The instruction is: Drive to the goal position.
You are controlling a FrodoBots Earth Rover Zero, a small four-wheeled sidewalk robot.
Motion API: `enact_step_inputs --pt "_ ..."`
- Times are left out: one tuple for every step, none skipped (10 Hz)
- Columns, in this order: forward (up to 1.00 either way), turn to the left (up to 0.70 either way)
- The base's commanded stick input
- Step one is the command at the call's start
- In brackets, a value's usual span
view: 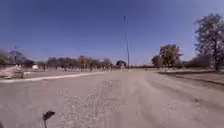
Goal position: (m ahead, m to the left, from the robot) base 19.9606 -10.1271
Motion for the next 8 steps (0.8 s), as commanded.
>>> enact_step_inputs --pt "0.50 0.00" --pt "0.50 0.00" --pt "0.50 0.00" --pt "0.50 0.00" --pt "0.50 0.00" --pt "0.50 0.00" --pt "0.50 0.00" --pt "0.50 0.00"
